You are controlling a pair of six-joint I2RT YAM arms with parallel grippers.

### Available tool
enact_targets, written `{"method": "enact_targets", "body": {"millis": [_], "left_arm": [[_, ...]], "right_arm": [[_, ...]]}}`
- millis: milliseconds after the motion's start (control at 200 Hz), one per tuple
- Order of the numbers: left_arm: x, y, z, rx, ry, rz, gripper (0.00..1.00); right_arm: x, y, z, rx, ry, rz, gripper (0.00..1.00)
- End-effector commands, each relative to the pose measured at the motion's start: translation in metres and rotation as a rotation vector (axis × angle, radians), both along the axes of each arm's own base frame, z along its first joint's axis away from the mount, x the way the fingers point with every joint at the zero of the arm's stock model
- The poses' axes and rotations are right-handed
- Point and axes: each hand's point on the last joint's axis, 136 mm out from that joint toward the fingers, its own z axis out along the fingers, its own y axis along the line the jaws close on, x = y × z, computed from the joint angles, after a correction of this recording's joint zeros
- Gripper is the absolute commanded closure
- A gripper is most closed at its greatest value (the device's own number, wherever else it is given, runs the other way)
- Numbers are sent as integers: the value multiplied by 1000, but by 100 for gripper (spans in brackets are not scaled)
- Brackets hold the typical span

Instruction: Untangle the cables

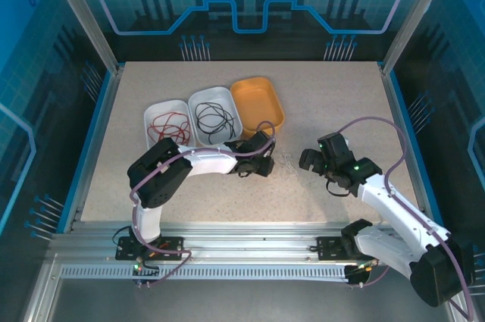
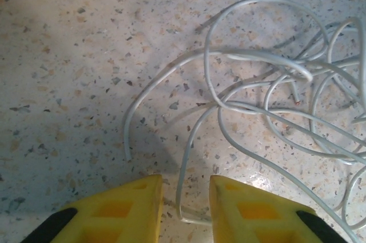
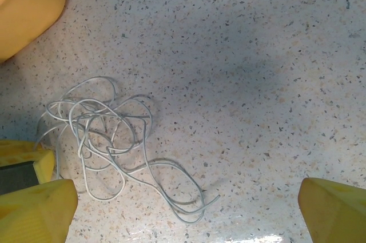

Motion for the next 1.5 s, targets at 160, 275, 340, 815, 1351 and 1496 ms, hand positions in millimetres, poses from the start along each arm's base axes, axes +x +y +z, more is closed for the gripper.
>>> {"method": "enact_targets", "body": {"millis": [160, 275, 340, 815, 1351, 1496], "left_arm": [[-3, -9, -14, 2, 51, -30, 83], [-4, -9, -12, -2, 53, -27, 91], [-5, -10, -9, -17, 48, -26, 97], [-18, 16, 46, -121, -158, -25, 100], [-29, 29, 62, -136, -181, -27, 100], [-29, 33, 64, -132, -189, -20, 100]], "right_arm": [[-1, -3, -5, 17, 8, -22, 0], [-2, 4, -9, 32, 14, 23, 0], [-1, 9, -9, 46, 11, 52, 0], [14, 45, -13, 82, 51, 216, 18], [34, 96, -43, -28, 179, 392, 32], [42, 109, -48, -47, 200, 417, 33]]}}
